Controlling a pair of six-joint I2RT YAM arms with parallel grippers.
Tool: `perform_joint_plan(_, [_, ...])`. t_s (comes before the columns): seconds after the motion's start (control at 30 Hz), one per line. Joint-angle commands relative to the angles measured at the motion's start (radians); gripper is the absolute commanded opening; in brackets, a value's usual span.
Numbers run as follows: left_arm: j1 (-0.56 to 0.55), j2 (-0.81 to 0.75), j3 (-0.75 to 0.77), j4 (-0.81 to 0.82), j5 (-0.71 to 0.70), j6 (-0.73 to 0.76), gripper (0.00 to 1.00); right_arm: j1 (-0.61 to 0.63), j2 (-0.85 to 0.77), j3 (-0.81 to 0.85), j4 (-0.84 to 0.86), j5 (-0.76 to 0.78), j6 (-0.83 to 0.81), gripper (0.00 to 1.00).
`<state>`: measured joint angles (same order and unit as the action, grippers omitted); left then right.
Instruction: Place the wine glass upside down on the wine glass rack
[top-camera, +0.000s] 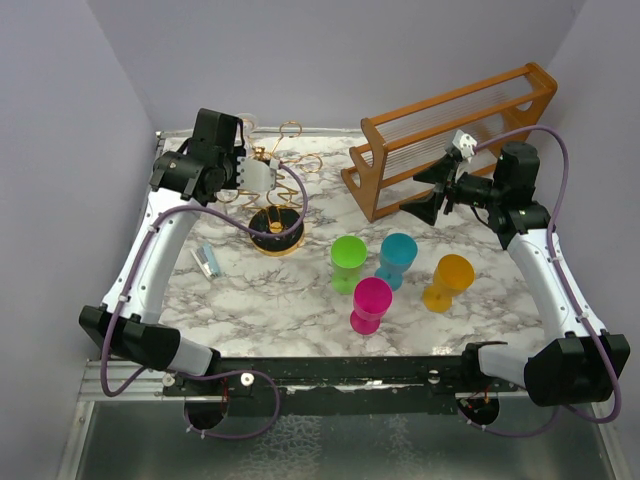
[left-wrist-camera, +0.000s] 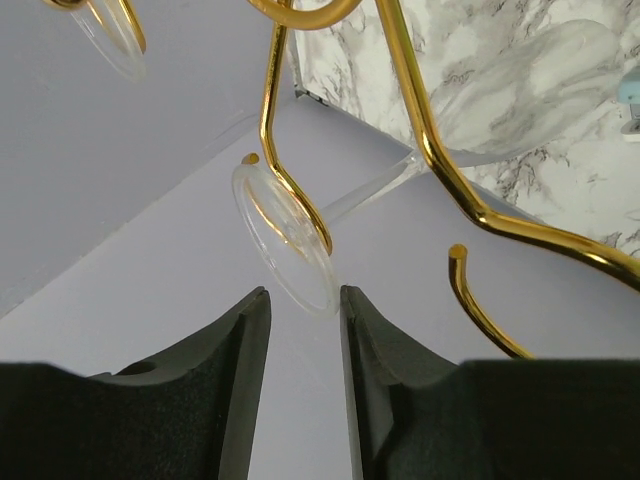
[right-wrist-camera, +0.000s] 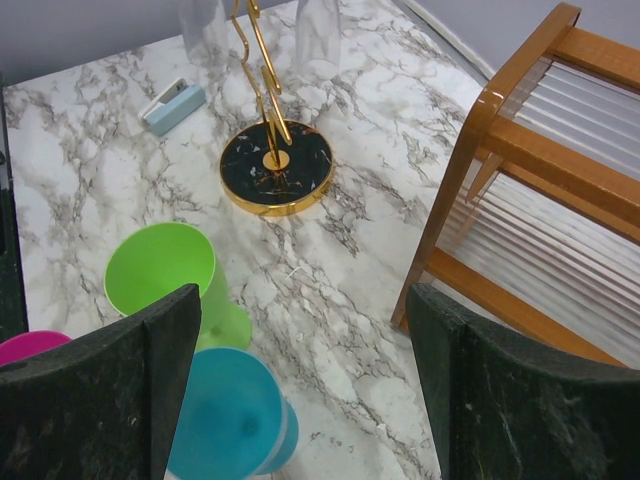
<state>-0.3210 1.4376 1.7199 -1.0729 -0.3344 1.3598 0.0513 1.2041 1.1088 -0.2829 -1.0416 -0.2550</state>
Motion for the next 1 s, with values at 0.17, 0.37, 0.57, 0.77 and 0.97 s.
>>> perform_joint_plan(0.17, [-0.003,-0.050,0.040,-0.033,-0.004,-0.013,0.42,-0.004,-0.006,-0.007,0.027,0.009,0.001,0.83])
perform_joint_plan(0.37, [-0.004,-0.072,0.059,-0.031,0.039,-0.087,0.47,-0.004,0.000,0.060,-0.053,0.101,-0.064,0.83])
perform_joint_plan(0.57, [-0.003,-0.107,0.051,0.045,0.075,-0.239,0.56,-0.004,0.019,0.222,-0.281,0.255,-0.235,0.84])
perform_joint_plan(0.77, [-0.004,-0.142,0.046,0.205,0.053,-0.488,0.65,-0.004,-0.009,0.245,-0.475,0.379,-0.383,0.85])
perform_joint_plan(0.97, [-0.003,-0.162,0.027,0.365,-0.017,-0.719,0.92,-0.004,-0.083,0.199,-0.583,0.438,-0.436,0.85])
